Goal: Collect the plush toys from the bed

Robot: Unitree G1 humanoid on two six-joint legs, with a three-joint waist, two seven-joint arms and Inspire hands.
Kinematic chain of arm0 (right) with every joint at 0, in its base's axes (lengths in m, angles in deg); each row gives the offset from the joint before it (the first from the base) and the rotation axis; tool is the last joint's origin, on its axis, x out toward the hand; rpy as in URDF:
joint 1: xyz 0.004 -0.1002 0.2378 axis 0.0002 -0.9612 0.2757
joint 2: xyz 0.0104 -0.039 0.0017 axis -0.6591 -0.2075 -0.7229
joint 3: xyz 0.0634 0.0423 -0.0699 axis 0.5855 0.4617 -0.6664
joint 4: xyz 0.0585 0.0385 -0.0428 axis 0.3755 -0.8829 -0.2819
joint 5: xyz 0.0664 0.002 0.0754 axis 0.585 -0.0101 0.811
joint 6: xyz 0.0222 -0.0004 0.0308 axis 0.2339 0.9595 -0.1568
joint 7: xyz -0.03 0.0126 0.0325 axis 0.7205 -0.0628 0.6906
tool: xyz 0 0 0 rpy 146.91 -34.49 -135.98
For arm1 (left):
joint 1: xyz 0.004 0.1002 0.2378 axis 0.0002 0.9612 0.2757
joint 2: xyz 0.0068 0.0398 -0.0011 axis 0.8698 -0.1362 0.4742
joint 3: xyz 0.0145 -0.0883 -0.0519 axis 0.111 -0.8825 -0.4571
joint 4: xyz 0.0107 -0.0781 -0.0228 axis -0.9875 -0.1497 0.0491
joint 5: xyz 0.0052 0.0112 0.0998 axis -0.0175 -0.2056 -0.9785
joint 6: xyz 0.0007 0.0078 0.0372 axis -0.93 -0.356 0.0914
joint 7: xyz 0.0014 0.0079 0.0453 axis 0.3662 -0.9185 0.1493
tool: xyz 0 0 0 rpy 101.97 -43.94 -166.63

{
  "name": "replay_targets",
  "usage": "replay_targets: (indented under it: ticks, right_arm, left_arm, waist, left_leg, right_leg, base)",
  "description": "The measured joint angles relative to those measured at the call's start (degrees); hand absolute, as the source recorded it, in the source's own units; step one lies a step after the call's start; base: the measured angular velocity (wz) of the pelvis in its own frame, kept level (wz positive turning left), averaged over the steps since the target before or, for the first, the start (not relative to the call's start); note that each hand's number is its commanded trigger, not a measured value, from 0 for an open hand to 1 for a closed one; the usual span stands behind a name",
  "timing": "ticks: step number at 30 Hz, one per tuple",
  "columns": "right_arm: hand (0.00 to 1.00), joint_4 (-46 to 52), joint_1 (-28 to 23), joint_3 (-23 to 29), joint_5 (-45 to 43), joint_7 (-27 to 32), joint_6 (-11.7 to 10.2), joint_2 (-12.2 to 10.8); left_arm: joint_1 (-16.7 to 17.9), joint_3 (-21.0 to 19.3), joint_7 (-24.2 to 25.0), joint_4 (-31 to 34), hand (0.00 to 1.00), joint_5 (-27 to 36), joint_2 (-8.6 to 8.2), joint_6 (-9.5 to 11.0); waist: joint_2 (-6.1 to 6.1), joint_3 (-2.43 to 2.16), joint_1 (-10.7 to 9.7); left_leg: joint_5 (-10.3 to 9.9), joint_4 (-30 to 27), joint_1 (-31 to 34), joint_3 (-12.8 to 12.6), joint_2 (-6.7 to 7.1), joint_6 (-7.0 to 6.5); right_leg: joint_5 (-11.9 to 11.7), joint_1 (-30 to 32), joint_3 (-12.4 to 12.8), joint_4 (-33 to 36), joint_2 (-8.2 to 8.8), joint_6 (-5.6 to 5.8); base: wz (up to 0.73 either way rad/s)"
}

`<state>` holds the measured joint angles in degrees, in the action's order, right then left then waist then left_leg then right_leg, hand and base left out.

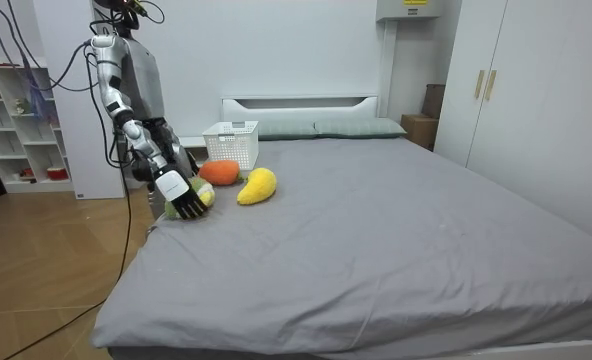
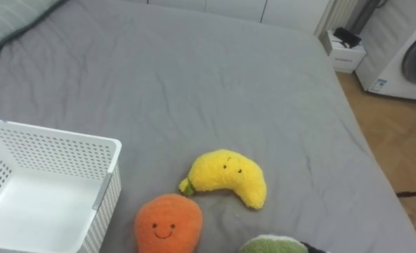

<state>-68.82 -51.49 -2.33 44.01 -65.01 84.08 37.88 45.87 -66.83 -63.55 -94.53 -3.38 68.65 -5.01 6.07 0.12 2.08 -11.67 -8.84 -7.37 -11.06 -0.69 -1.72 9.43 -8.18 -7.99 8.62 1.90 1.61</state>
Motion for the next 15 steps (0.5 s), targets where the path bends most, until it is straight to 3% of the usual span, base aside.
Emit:
replay_targets:
  ticks: [2, 15]
  right_arm:
    - [1.0, -0.3, 0.0, 0.0, 0.0, -0.4, 0.0, 0.0]
    - [1.0, 0.1, 1.7, 0.0, -9.3, -0.4, 0.1, 0.0]
  left_arm:
    - [-0.1, 0.0, 0.0, 0.0, 0.0, 0.0, -0.01, 0.0]
    - [-0.7, 0.1, 1.1, 0.1, 0.0, 0.0, -0.01, 0.0]
  waist:
    - [-0.06, -0.01, 0.0]
    - [-0.75, 0.04, 0.0]
  left_leg:
    - [0.0, 0.0, 0.0, 0.0, -0.06, 0.02]
    - [0.0, 0.1, 0.0, 0.0, -0.1, 0.09]
  right_leg:
    - [0.0, 0.0, 0.0, 0.0, -0.04, 0.0]
    - [0.0, 0.0, 0.0, 0.0, -0.12, -0.02]
  base:
    - [0.0]
    - [0.0]
